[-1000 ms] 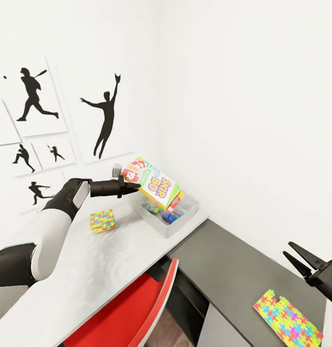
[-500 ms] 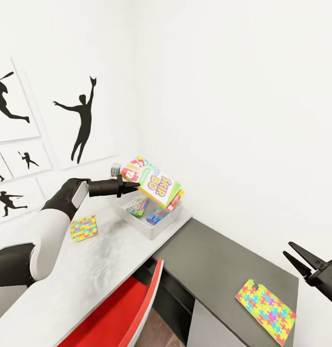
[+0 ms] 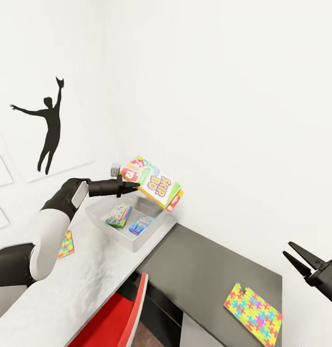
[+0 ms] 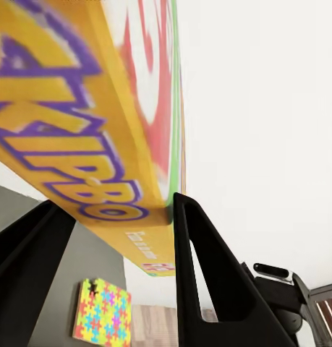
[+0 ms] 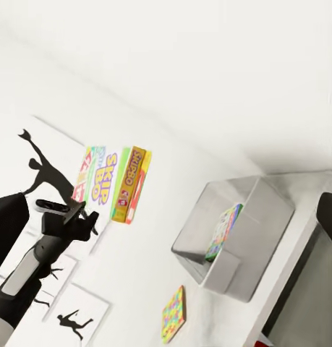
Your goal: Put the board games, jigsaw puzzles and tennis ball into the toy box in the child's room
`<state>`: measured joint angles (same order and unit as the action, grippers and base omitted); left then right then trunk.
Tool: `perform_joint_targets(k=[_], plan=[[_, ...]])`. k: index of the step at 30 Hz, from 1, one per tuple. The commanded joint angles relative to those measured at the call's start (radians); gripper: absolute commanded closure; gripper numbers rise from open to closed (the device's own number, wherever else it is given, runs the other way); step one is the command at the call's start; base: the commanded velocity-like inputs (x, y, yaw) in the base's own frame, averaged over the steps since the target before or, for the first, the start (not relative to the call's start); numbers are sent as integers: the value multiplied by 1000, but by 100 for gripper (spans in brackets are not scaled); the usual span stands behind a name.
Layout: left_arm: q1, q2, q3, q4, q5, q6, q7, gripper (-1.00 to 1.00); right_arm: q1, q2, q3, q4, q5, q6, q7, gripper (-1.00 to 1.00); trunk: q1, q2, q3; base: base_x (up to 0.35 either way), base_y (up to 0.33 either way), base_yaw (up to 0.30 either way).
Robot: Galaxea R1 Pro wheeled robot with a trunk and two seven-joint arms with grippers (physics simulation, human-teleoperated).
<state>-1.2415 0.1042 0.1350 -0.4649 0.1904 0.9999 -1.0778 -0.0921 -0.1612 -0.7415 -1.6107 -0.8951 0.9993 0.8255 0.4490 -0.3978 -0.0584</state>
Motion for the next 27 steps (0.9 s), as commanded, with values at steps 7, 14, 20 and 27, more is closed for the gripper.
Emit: perform_joint_targets(k=[7, 14, 20, 27], plan=[[-1, 0, 4, 0, 3, 6, -7, 100, -1, 0, -1, 0, 4, 4, 6, -100, 1, -2, 1, 133, 65, -119], [-1, 1, 4, 0, 3, 6, -6, 100, -1, 0, -1, 0, 4, 4, 6, -100, 1, -2, 1, 132, 68, -4], [-1, 2, 2, 0, 3, 7, -6, 100, -1, 0, -1, 0, 4, 4, 6, -100, 1, -2, 1, 169, -13, 0], [-1, 2, 1, 0, 3, 6, -6, 100, -1, 0, -1, 0, 3, 4, 6, -100, 1, -2, 1, 115, -6, 0]])
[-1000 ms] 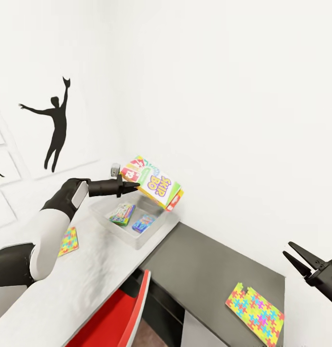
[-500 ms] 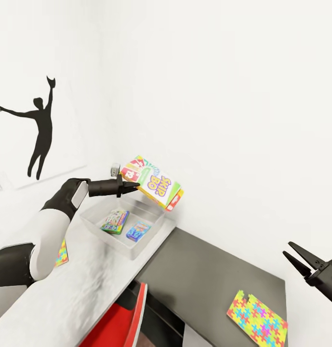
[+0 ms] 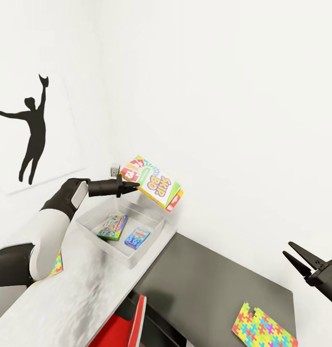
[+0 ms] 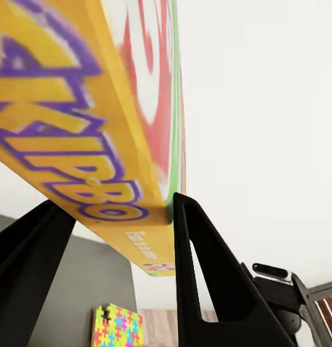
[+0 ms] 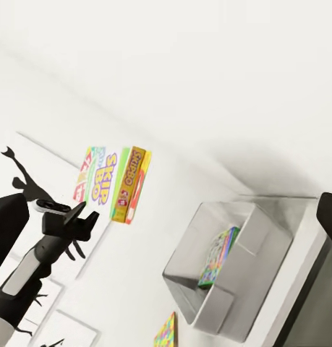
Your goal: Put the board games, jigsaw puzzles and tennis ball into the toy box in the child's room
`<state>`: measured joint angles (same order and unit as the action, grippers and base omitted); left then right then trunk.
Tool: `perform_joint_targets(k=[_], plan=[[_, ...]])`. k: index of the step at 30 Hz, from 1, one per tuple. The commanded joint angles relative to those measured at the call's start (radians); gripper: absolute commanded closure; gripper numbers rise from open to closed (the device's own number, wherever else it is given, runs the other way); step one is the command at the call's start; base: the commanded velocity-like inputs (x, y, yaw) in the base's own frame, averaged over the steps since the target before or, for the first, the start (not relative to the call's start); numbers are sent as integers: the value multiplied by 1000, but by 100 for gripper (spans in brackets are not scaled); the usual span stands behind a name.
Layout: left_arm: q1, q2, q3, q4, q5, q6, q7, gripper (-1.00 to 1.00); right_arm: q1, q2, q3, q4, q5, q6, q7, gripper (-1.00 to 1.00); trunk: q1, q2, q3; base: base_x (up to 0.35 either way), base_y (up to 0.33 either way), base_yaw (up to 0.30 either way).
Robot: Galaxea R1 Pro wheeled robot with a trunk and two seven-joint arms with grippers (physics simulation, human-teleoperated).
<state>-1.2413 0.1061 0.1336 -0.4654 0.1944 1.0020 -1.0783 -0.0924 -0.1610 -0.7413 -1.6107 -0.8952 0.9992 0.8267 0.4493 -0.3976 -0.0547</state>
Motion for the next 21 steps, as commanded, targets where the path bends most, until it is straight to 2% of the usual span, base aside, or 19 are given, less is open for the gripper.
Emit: perform_joint_targets(k=[1, 12, 21], plan=[[-1, 0, 3, 1, -1, 4, -6, 100, -1, 0, -1, 0, 3, 4, 5, -100, 1, -2, -2, 38, 0, 0], [-1, 3, 4, 1, -1, 4, -5, 100, -1, 0, -1, 0, 3, 3, 8, -100, 1, -2, 9, 5, 0, -142], [-1, 14, 5, 1, -3, 4, -5, 100, -1, 0, -2, 0, 4, 2, -1, -100, 1, -2, 11, 0, 0, -24]])
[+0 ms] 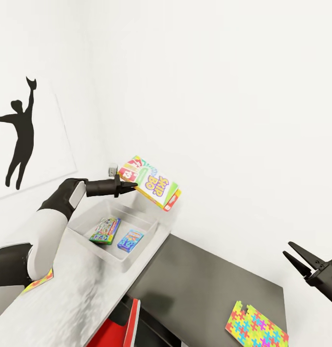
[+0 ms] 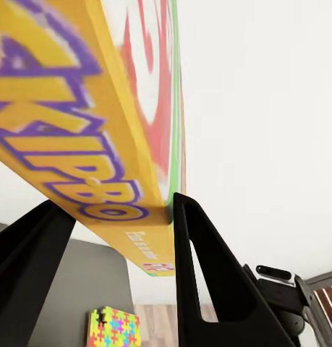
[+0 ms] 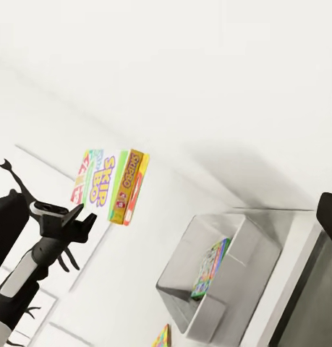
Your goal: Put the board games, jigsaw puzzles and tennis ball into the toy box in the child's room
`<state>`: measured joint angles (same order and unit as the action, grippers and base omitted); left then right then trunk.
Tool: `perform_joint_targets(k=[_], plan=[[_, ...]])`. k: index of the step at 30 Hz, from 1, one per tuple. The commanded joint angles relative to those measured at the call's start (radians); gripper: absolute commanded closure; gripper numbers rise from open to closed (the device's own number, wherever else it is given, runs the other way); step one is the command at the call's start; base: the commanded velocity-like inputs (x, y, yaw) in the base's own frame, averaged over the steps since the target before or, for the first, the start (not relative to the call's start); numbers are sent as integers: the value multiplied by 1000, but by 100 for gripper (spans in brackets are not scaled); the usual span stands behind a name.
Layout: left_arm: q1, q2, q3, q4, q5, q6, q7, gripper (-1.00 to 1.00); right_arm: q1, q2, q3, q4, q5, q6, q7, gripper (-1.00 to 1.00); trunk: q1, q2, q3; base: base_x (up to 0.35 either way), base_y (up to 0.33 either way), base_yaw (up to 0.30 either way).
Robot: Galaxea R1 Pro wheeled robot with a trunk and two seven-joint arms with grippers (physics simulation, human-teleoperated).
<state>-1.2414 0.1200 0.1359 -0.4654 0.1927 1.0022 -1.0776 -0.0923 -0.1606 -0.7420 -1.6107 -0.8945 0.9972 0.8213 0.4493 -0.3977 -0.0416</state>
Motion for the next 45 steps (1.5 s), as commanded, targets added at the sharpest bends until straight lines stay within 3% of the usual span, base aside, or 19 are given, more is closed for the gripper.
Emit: perform_joint_targets(k=[1, 6, 10, 14, 16, 21, 28, 36, 43, 45], plan=[[-1, 6, 2, 1, -2, 4, -5, 100, -1, 0, -1, 0, 4, 2, 2, -100, 1, -2, -2, 0, 0, 0], [-1, 38, 2, 1, -2, 4, -3, 100, -1, 0, 2, 0, 7, 5, -4, -100, 1, -2, -2, 0, 0, 0], [-1, 64, 2, 1, -4, 5, 7, 100, -2, -3, 52, -1, 14, 12, -51, -100, 1, -2, -2, 0, 0, 0], [-1, 73, 3, 5, -6, 9, 24, 100, -1, -10, 78, 0, 13, 33, -94, -100, 1, -2, -2, 0, 0, 0], [-3, 74, 4, 10, -7, 9, 68, 100, -2, -14, 90, 0, 13, 50, -100, -100, 1, -2, -2, 0, 0, 0], [-8, 71, 8, 14, -3, 0, 279, 100, -1, -18, 97, -1, 6, 50, -95, -100, 1, -2, -2, 0, 0, 0], [-9, 70, 8, 16, 0, -56, 391, 100, -1, -20, 95, -1, -1, 50, -91, -100, 1, -2, -2, 0, 0, 0], [-11, 75, 6, 16, 0, -63, 406, 100, -1, -20, 96, 0, -4, 50, -90, -100, 1, -2, -2, 0, 0, 0], [-13, 134, 6, 16, 2, -57, 393, 100, 0, -20, 96, 0, -4, 50, -90, -100, 1, -2, -2, 0, 0, 0], [-13, 140, 6, 17, 2, -57, 392, 100, 0, -20, 96, 0, -4, 50, -90, -100, 1, -2, -2, 0, 0, 0]])
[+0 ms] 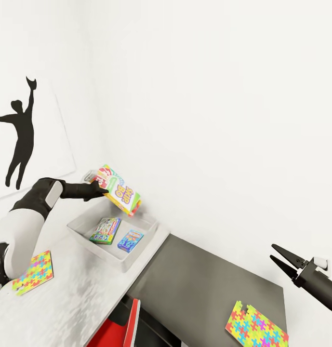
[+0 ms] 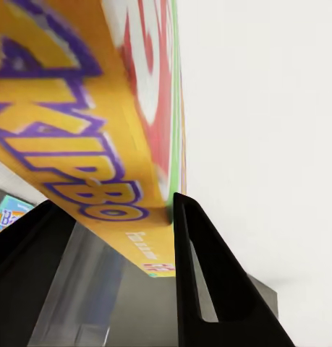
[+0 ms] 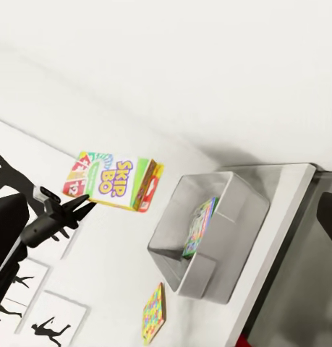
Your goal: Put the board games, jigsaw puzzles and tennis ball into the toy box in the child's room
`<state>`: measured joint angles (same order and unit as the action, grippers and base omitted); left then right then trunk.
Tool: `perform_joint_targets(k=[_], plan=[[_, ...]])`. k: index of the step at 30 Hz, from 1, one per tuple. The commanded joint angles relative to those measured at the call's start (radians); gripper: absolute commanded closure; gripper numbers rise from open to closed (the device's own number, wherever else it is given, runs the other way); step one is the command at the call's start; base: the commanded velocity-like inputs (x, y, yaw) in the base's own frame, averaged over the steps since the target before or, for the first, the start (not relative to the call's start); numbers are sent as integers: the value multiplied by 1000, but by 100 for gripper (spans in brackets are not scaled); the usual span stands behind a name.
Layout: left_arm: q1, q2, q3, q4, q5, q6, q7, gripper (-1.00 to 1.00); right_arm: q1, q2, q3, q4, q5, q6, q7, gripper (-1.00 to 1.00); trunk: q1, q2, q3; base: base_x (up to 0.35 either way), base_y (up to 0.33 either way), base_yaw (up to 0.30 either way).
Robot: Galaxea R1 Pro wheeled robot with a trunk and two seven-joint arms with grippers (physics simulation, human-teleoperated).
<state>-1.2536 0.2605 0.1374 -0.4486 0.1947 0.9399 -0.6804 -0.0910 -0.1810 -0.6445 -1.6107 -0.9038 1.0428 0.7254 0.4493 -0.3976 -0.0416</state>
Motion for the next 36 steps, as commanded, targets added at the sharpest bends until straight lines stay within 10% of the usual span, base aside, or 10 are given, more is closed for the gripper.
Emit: perform_joint_targets(k=[1, 8, 15, 36], plan=[[-1, 2, 4, 3, 0, 5, -5, 100, -1, 0, -1, 0, 5, 4, 6, -100, 1, -2, -2, 0, 0, 0], [-3, 6, 7, 65, 2, -4, -14, 100, -1, 0, -1, 0, 5, 4, 11, -100, 1, -2, -3, 0, 0, 0], [-3, 6, 5, 70, 0, -3, -164, 100, -1, 0, -3, 0, 6, 4, 66, -100, 1, -2, -13, 0, 0, 0], [-3, 13, 4, 70, 0, -5, -203, 100, 1, 0, -3, 0, 6, 4, 81, -100, 1, -2, -48, 0, 0, 0]])
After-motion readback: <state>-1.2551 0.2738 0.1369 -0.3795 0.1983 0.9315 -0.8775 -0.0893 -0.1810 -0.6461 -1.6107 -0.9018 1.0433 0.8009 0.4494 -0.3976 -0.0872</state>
